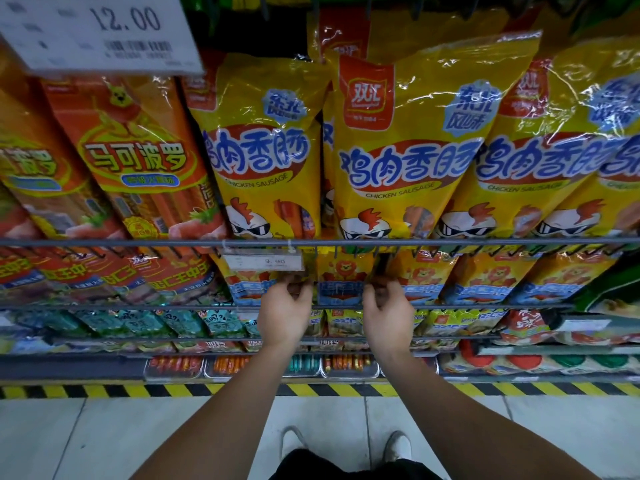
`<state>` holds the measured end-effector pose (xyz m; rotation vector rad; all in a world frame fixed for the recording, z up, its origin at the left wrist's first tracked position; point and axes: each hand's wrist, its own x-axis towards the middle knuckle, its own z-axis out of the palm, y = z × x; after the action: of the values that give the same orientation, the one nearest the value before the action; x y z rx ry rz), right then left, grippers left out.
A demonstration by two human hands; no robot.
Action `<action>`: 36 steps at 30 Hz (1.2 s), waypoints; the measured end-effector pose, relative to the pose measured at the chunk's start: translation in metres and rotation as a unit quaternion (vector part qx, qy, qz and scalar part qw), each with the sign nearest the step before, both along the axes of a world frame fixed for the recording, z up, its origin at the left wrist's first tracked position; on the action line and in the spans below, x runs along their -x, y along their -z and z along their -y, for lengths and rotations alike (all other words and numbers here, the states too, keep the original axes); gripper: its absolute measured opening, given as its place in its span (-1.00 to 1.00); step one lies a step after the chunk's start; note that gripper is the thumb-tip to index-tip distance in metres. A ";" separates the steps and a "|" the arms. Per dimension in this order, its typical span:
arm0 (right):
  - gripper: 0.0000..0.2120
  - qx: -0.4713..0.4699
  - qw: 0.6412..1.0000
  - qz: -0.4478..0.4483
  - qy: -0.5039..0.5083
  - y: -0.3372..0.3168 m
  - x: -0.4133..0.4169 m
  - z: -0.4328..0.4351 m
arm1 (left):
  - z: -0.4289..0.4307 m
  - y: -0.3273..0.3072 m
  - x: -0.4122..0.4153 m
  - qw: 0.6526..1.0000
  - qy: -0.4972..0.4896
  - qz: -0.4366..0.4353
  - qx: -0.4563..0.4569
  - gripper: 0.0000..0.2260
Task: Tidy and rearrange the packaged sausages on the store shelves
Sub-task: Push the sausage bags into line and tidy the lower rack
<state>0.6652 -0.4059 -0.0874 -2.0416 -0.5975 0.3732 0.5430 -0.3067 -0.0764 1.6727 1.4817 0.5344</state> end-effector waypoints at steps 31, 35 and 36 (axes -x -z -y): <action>-0.77 0.052 0.989 -0.118 -0.076 0.004 0.096 -0.089 | -0.071 0.000 0.102 0.999 0.034 0.021 -0.014 -0.77; -0.81 0.022 0.994 -0.091 -0.062 0.000 0.094 -0.082 | -0.069 0.001 0.091 0.999 0.036 0.031 -0.010 -0.70; -0.81 0.020 0.994 -0.087 -0.057 -0.001 0.094 -0.081 | -0.068 0.001 0.089 0.999 0.039 0.033 -0.011 -0.69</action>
<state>0.5716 -0.3254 -0.0868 -1.9928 -0.6045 0.6273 0.4540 -0.2385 -0.0773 1.7058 1.3634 0.5595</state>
